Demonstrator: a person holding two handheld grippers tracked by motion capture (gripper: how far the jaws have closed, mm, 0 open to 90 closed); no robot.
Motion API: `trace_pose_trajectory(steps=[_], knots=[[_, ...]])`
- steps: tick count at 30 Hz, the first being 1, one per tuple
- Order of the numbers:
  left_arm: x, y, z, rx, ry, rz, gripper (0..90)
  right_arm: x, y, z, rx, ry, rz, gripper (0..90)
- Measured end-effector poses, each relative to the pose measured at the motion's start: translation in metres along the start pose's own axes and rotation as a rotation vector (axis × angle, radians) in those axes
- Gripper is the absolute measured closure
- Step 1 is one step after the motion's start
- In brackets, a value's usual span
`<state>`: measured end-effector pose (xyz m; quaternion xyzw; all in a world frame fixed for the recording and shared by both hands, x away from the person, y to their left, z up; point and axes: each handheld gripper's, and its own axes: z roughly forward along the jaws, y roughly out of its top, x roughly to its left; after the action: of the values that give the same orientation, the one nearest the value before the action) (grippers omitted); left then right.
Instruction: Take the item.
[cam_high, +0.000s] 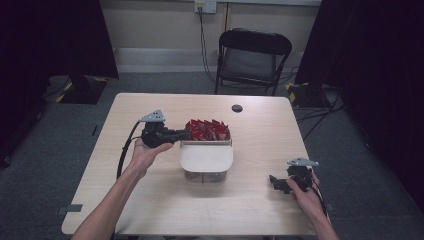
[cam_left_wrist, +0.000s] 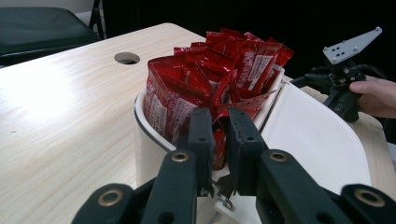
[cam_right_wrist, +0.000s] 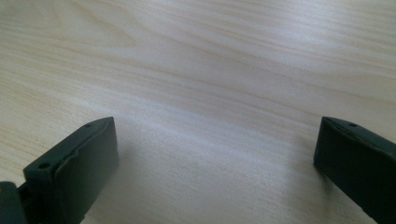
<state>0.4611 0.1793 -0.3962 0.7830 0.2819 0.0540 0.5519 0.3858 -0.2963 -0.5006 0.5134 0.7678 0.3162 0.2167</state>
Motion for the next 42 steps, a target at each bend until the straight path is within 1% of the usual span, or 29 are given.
trace_pose_trajectory(steps=[1, 2, 6, 14, 18, 22, 24, 33, 42], knots=[[0.0003, 0.0, -0.0001, 0.0, -0.005, -0.004, 85.1, 0.0, 0.0, 0.0, 0.0, 0.0, 0.001, 0.0], [0.0003, 0.0, -0.0001, 0.0, -0.005, -0.004, 85.8, 0.0, 0.0, 0.0, 0.0, 0.0, 0.001, 0.0], [0.0023, -0.0009, -0.0005, -0.005, -0.009, -0.021, 86.8, 0.0, 0.0, 0.0, 0.0, 0.0, 0.0, 0.0], [0.002, -0.0005, -0.0006, -0.004, -0.005, -0.034, 87.9, 0.0, 0.0, 0.0, 0.0, 0.0, 0.001, 0.0], [0.001, -0.0001, -0.0004, -0.007, -0.004, -0.035, 88.1, 0.0, 0.0, 0.0, 0.0, 0.0, 0.0, 0.0], [-0.0001, 0.0009, -0.0012, -0.002, -0.002, -0.027, 88.1, 0.0, 0.0, 0.0, 0.0, 0.001, 0.0, 0.0], [0.0003, 0.0014, -0.0021, -0.009, 0.001, -0.033, 88.2, 0.0001, 0.0, 0.0, 0.0, 0.001, -0.001, 0.0], [-0.0001, 0.003, -0.0038, -0.014, 0.002, -0.028, 88.3, 0.0003, -0.0002, -0.0002, 0.0, 0.003, -0.001, 0.0], [-0.001, 0.0039, -0.006, -0.023, 0.009, -0.036, 88.4, 0.0003, -0.0002, -0.0003, 0.0, 0.004, -0.002, 0.0]])
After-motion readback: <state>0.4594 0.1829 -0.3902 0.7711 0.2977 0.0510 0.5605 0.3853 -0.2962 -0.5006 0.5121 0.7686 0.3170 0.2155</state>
